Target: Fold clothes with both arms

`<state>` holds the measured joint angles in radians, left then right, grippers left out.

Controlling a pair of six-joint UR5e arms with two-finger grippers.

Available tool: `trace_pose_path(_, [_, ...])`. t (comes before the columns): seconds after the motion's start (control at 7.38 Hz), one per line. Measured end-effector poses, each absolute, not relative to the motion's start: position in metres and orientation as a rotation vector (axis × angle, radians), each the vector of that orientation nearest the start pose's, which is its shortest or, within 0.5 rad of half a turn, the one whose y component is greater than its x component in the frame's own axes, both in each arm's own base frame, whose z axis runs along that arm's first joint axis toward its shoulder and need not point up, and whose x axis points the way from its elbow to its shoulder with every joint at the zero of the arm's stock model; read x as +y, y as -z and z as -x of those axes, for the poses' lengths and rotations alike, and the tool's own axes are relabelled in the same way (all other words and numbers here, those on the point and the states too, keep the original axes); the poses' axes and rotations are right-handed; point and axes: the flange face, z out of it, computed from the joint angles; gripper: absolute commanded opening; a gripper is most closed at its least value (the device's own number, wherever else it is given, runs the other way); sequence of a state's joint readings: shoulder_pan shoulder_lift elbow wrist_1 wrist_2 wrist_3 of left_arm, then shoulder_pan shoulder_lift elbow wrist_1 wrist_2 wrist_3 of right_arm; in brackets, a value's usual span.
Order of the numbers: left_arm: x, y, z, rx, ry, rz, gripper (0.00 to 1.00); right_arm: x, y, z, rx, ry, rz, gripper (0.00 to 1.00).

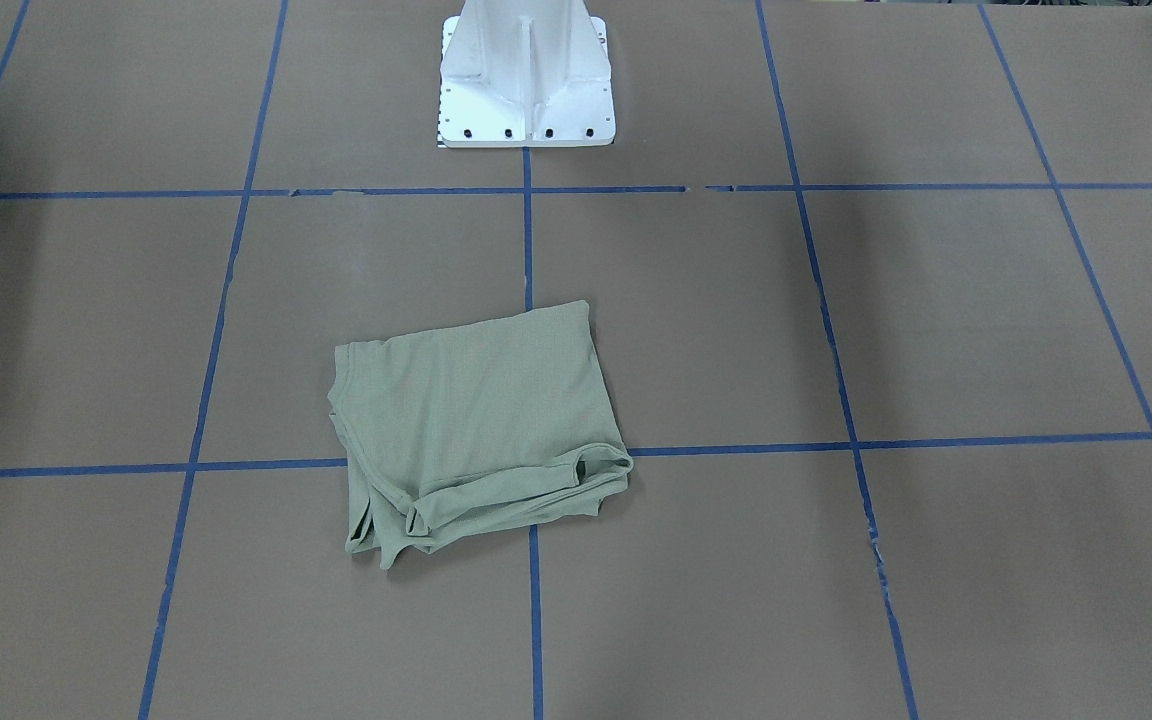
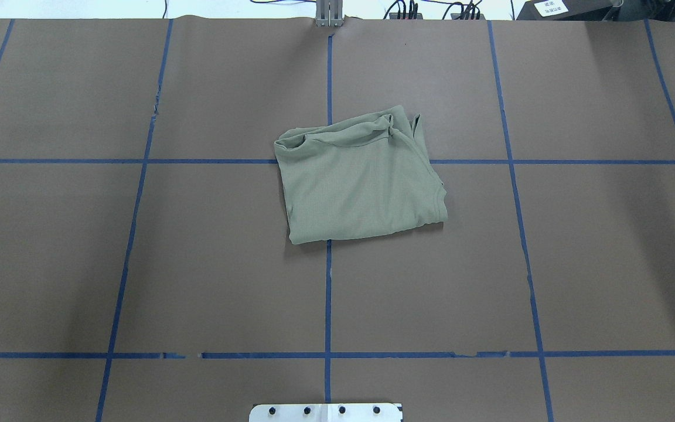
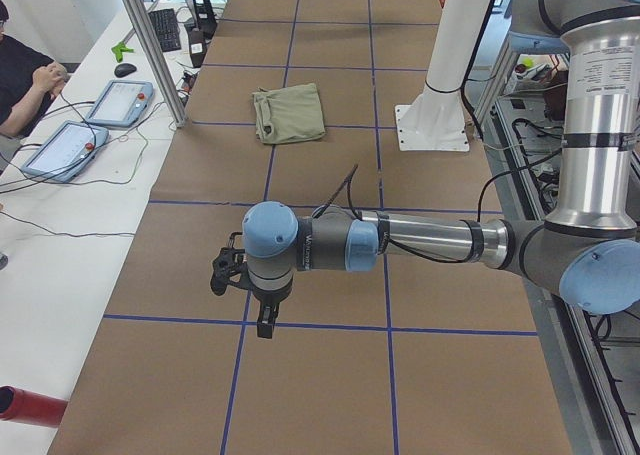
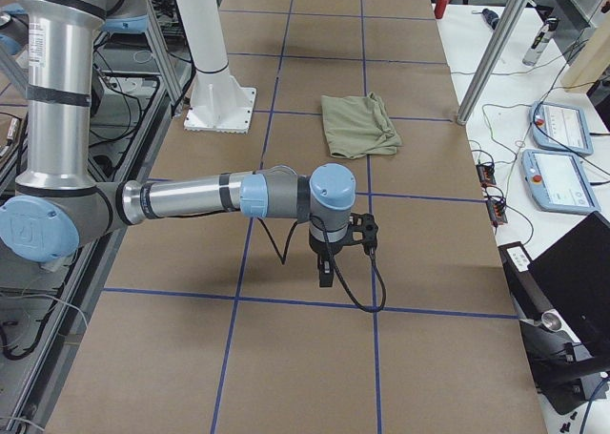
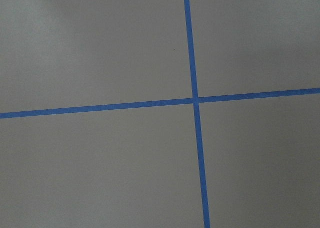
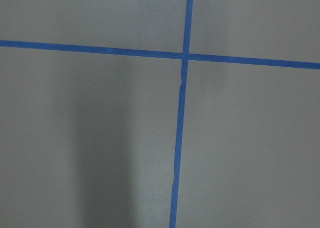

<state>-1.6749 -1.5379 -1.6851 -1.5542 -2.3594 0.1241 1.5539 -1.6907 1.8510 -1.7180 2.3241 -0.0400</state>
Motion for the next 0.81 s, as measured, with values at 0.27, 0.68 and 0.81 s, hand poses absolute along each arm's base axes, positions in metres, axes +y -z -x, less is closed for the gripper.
trace_pose_path(0.27, [-0.4743,-0.62,0.1033,0.776,-0.063,-0.144,1.0,-0.437,-0.594,-0.0578,-0.753,0.057,-0.019,1.0])
trace_pose_path(0.68, [-0.4763,-0.6213,0.1,0.776,-0.069,-0.137,1.0,-0.4361,-0.5937,-0.0578,-0.753,0.057,-0.019,1.0])
trace_pose_path(0.81, [-0.4774,-0.6192,0.0998,0.777,-0.072,-0.142,1.0,-0.436,-0.5936,-0.0578,-0.753,0.056,-0.019,1.0])
